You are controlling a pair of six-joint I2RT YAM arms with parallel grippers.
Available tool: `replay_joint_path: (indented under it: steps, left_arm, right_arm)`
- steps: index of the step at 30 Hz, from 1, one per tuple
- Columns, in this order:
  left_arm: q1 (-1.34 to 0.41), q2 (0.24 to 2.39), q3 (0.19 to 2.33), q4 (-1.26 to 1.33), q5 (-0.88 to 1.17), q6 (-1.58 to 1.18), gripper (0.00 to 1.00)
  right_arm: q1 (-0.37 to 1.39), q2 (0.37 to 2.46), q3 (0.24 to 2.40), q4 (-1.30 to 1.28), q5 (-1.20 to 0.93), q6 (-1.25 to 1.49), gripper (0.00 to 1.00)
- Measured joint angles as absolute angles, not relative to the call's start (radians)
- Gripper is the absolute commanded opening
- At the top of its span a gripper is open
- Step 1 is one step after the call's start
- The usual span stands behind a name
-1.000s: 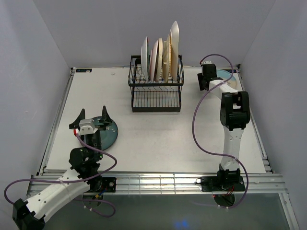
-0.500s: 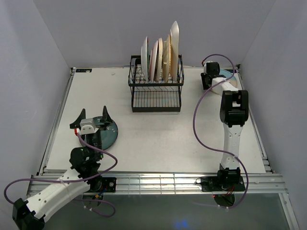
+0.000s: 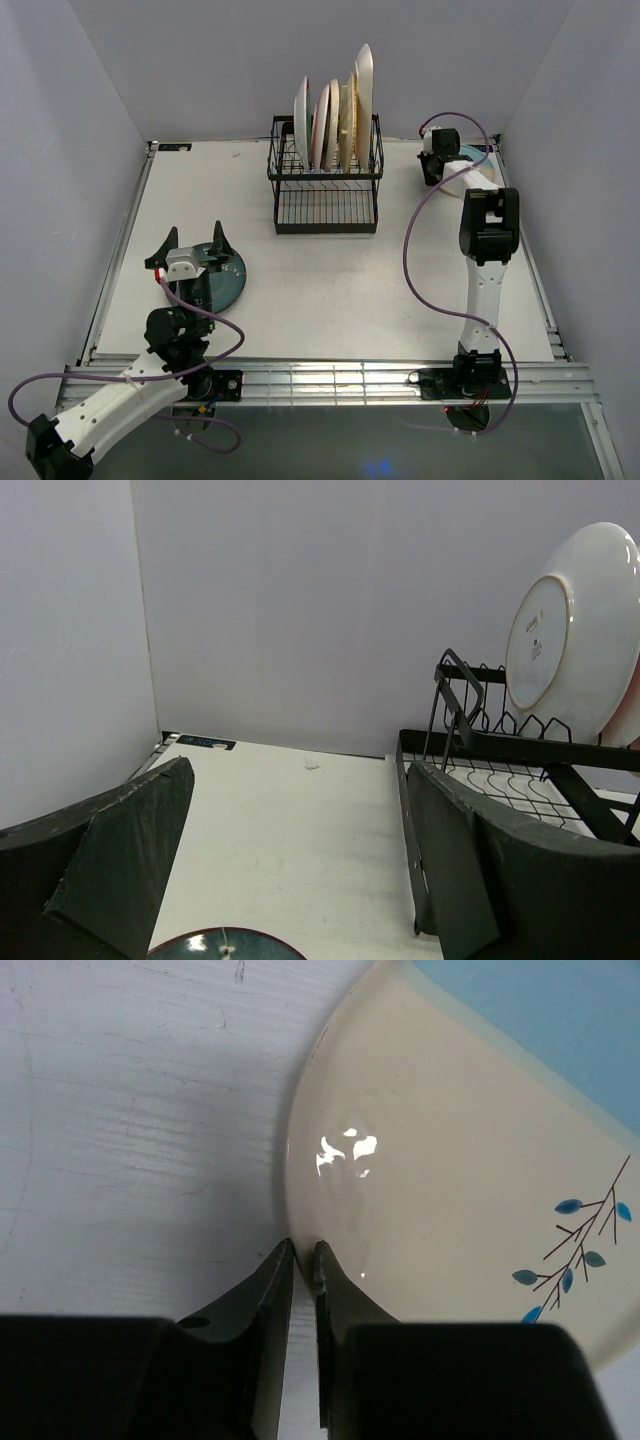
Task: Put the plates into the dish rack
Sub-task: Move the plate to the center of the board.
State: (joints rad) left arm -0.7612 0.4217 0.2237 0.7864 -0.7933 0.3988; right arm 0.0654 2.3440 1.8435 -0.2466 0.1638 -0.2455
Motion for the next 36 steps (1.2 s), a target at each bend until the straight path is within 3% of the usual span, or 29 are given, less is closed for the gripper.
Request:
replay_joint_path:
  steps: [4,15,27,36]
  left_arm:
    - [-0.761,0.422,0.224,0.786,-0.793,0.399,0.98]
    - [-0.761,0.388,0.224,0.781,-0.792,0.392,0.98]
    - [-0.761,0.385,0.232,0.751,-0.785,0.373,0.98]
    - [-0.761,0.382,0.232,0.733,-0.778,0.364,0.98]
  right_arm:
    - [0.065,2.321,1.812,-0.237,0.148,-0.232,0.08]
    - [0.130,2.172,1.589,-0.231,0.222,-0.101,0.08]
    - [0.266,1.770,0.992,-0.019,0.220,0.198,0.08]
    - [0.444,1.477,0.691,-0.009,0.252,0.307,0.08]
